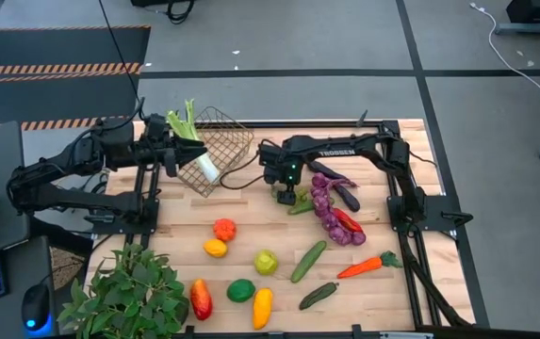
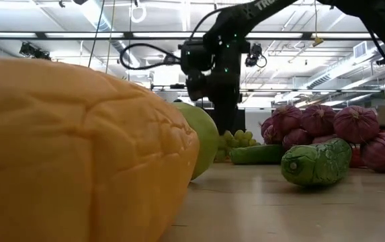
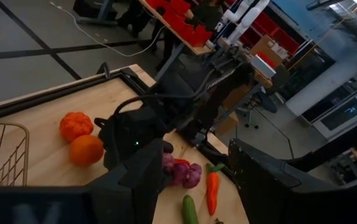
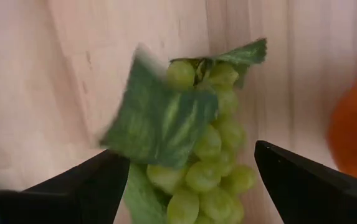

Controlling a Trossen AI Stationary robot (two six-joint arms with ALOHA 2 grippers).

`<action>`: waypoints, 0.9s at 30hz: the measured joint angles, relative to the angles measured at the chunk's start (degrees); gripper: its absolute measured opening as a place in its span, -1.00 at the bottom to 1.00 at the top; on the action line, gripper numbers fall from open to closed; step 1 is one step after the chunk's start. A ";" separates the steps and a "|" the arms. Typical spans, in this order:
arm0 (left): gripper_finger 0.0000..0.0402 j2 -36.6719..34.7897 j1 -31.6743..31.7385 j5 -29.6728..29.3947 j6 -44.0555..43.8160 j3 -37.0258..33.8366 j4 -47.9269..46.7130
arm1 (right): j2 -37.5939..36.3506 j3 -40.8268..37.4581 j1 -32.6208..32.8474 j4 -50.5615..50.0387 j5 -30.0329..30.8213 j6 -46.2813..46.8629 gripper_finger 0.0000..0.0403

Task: Build produce basket
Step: Put the grapes into the wire basket

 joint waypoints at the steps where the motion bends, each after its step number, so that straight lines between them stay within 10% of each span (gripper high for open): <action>1: -0.05 0.22 0.00 -0.15 -0.01 0.00 0.18 | 0.00 -0.85 0.01 0.73 0.15 0.18 0.73; 9: -0.06 1.59 0.01 -0.16 -1.38 0.00 -0.03 | 0.07 -3.87 0.07 3.39 1.45 0.30 0.65; 27: -0.06 2.73 -0.40 -0.14 -4.75 0.00 0.22 | 0.13 2.32 -0.28 3.87 -4.50 1.65 -0.45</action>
